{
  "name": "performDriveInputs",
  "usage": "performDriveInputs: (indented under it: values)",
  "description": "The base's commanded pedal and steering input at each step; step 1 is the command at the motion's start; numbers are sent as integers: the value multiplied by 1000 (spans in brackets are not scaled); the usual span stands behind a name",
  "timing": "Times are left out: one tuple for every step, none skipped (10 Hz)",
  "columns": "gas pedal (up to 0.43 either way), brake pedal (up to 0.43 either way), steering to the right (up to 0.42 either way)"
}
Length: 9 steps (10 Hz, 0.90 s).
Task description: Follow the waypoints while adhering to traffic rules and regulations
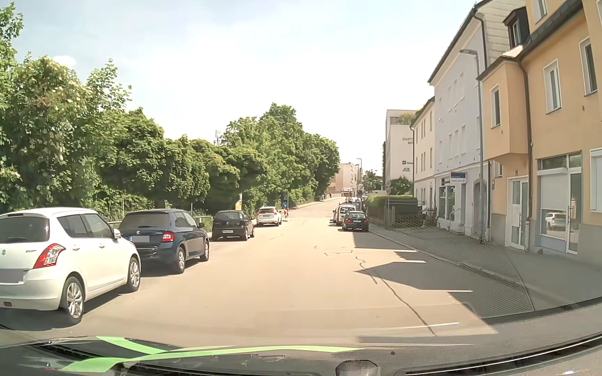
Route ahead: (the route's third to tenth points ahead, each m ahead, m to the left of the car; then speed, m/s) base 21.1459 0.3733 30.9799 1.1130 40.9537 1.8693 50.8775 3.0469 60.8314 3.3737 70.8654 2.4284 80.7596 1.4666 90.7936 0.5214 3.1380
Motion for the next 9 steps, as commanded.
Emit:
performDriveInputs:
  values:
    - [0, 6, 80]
    - [0, 0, 80]
    - [0, 0, 79]
    - [0, 0, 79]
    - [0, 0, 80]
    - [0, 0, 83]
    - [0, 0, 85]
    - [0, 12, 87]
    - [0, 30, 88]
